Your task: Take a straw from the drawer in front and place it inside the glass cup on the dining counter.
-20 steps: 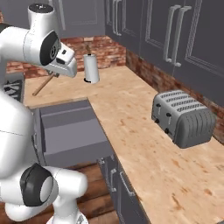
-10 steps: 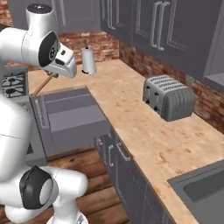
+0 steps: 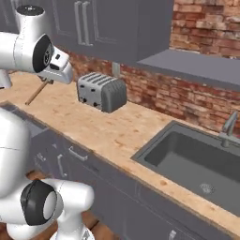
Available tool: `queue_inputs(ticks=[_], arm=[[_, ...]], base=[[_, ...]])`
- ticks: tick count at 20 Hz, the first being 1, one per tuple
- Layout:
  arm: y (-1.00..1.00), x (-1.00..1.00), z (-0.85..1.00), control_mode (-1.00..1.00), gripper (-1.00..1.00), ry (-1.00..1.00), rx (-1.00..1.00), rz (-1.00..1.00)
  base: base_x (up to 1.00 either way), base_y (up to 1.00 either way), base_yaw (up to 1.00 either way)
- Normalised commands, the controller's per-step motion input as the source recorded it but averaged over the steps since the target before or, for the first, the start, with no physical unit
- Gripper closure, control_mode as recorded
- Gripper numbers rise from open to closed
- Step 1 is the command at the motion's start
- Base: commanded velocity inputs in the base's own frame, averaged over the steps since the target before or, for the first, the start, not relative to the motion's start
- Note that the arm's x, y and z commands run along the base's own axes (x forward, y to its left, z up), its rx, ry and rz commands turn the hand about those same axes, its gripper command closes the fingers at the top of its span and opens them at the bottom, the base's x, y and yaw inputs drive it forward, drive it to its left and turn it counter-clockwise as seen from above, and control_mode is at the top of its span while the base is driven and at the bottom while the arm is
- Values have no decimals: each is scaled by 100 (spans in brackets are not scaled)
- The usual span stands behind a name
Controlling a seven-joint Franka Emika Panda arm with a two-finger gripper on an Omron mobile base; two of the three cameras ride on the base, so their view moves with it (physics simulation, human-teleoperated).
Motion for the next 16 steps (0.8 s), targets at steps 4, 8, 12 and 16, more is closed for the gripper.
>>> queue_inputs(ticks=[4, 8, 12, 16], arm=[[0, 0, 0, 100, 100, 0, 0, 0], [0, 0, 0, 100, 100, 0, 0, 0], [0, 0, 0, 100, 100, 0, 0, 0], [0, 0, 0, 100, 100, 0, 0, 0]], base=[[-28, 0, -90], [-29, -1, -88], [-26, -10, -85], [-22, -16, -84]])
